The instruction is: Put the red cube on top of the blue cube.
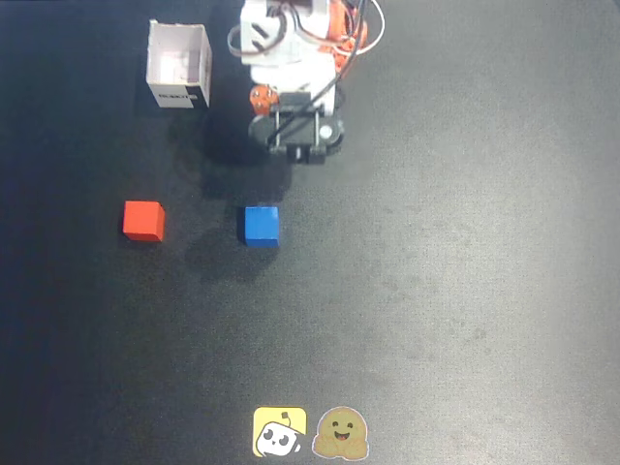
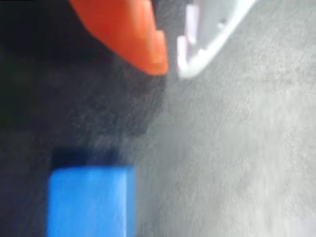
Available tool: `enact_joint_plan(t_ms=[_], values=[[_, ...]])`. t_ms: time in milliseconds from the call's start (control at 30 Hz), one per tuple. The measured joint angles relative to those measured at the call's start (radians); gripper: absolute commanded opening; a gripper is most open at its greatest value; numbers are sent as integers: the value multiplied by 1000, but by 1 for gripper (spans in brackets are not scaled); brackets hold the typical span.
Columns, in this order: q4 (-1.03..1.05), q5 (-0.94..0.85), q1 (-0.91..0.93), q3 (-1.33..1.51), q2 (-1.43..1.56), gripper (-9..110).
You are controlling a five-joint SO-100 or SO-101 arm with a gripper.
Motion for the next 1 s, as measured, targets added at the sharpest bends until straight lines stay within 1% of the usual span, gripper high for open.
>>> enact_joint_plan(t_ms=[200,633,667,700,833,867,1000], values=[[43,54,5,-181,-244,0],[124,58,18,-502,-506,1],[129,58,26,-522,-523,2],[132,64,32,-541,-540,6],[143,78,46,-611,-607,9],[143,83,55,-627,-621,12],[143,91,77,-681,-673,14]])
